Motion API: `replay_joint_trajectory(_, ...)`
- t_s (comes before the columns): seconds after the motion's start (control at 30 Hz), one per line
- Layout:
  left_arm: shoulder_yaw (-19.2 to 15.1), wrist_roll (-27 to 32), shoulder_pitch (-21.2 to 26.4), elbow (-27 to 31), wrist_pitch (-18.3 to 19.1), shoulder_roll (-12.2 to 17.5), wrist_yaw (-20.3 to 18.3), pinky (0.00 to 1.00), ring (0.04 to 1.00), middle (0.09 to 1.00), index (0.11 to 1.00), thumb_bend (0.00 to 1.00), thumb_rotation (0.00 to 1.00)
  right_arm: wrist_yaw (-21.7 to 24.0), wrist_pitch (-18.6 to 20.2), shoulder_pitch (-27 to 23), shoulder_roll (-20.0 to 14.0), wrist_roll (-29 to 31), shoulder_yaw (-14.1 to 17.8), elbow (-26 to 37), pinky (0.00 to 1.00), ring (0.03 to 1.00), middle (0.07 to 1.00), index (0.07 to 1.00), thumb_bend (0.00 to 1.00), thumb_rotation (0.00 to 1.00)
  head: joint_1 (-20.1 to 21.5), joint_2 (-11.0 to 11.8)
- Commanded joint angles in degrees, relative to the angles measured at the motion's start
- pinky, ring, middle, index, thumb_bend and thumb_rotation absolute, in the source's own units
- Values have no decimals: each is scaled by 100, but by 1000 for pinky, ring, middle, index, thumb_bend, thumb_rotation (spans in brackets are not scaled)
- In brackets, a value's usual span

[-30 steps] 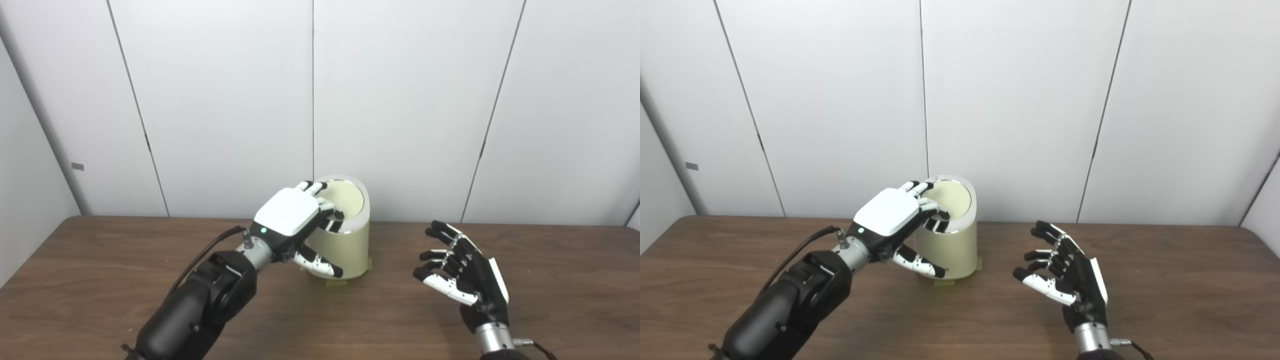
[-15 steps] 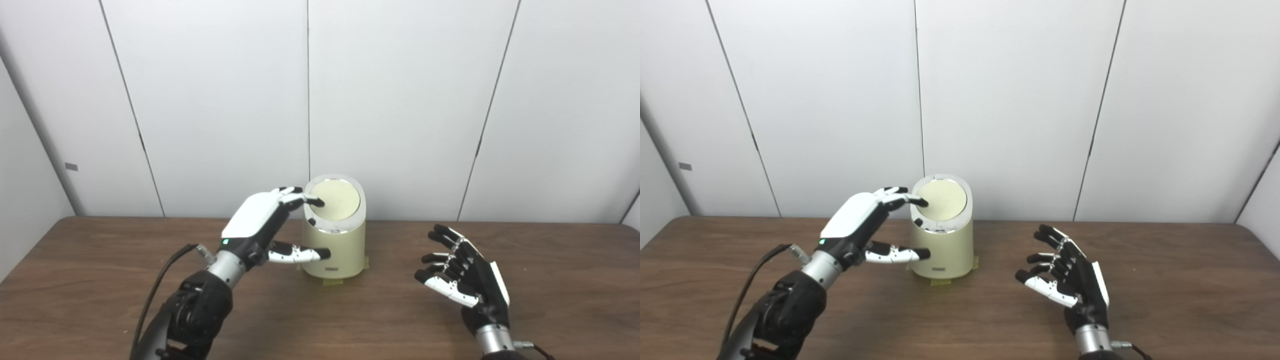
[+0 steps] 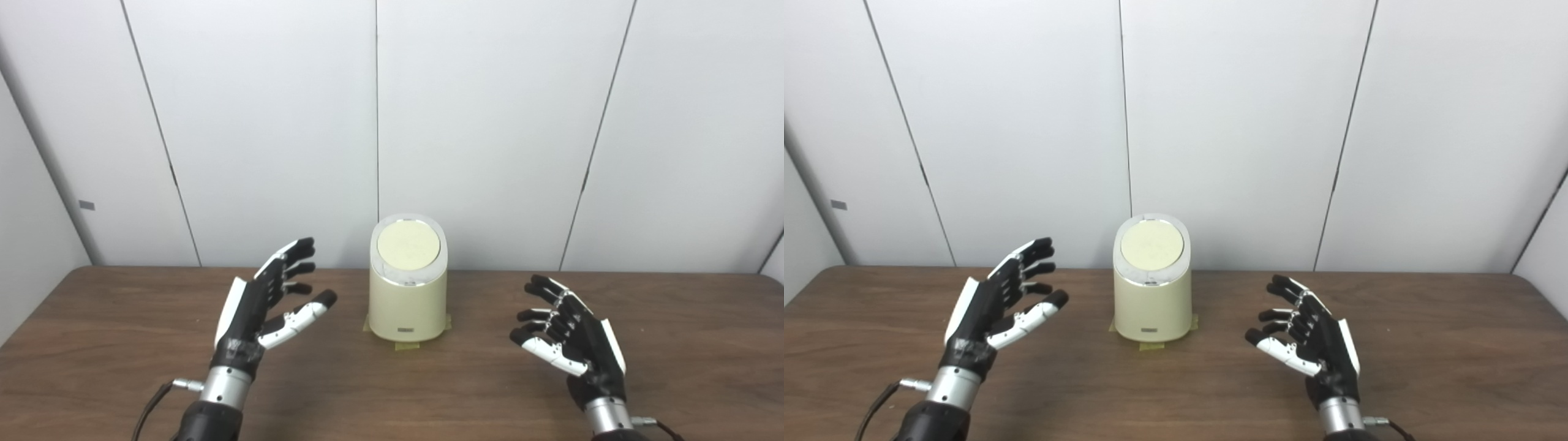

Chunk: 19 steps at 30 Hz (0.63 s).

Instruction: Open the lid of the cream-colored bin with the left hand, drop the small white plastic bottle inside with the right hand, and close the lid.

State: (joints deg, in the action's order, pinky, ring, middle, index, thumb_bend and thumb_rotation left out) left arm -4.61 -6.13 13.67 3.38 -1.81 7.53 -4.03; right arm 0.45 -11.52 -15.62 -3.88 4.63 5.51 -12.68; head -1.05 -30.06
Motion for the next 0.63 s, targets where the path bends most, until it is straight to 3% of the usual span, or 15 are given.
replay_joint_trajectory(0.0,-15,104,94,36,-260,10,98,645,743,796,855,719,347,-14,-50,-185,-29,-69,-34,289,472,586,761,751,795,229,0,-8)
replay_joint_trajectory(0.27,-29,479,-119,-187,-212,-73,94,539,671,736,811,698,300,-87,155,-81,-42,-196,-64,505,529,659,762,755,832,270,8,-26)
replay_joint_trajectory(0.47,-9,571,-99,-321,-188,-82,94,520,657,719,793,710,278,-115,222,-27,-22,-192,-60,624,556,678,762,754,821,249,20,-20)
replay_joint_trajectory(0.6,-117,1118,-52,-408,-87,-122,-65,546,679,730,804,697,233,-134,226,-26,-18,-226,-83,612,561,676,759,763,826,266,44,8)
